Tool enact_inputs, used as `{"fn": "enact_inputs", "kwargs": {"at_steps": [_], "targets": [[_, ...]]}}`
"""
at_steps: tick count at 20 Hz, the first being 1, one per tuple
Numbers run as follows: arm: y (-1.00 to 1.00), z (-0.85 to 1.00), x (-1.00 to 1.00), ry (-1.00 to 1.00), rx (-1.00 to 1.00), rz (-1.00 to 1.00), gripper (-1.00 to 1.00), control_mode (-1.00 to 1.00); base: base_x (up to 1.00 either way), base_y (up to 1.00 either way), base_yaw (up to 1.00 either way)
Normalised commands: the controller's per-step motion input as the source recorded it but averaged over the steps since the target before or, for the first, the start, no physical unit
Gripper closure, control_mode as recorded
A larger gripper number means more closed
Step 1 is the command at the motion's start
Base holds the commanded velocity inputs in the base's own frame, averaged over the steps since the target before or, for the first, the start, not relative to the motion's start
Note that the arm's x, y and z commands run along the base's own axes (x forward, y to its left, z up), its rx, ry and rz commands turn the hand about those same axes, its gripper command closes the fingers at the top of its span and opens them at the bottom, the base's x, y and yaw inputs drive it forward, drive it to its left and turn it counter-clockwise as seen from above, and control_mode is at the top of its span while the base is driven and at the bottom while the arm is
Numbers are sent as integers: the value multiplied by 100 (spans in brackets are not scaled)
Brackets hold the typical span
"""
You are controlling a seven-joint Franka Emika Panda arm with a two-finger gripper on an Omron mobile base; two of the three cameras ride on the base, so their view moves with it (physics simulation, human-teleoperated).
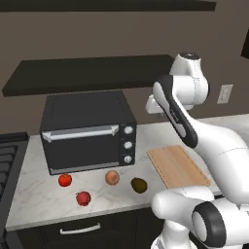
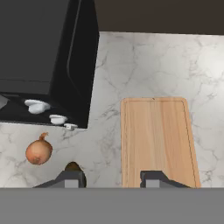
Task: Place the avocado, onion, tomato, and bell pepper on the cutting board.
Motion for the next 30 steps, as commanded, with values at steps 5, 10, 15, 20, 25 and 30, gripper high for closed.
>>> {"fn": "enact_inputs", "kwargs": {"at_steps": [5, 10, 15, 20, 25, 30], "targets": [[12, -1, -8, -1, 0, 0, -100, -100, 0, 0, 0], [43, -25, -34, 4, 0, 1, -100, -100, 0, 0, 0], [30, -18, -18, 1, -1, 4, -100, -100, 0, 0, 0], [4, -12, -19, -1, -6, 5, -100, -100, 0, 0, 0], [0, -10, -28, 0, 0, 4, -100, -100, 0, 0, 0], [0, 0, -31, 0, 0, 5, -100, -100, 0, 0, 0]]}}
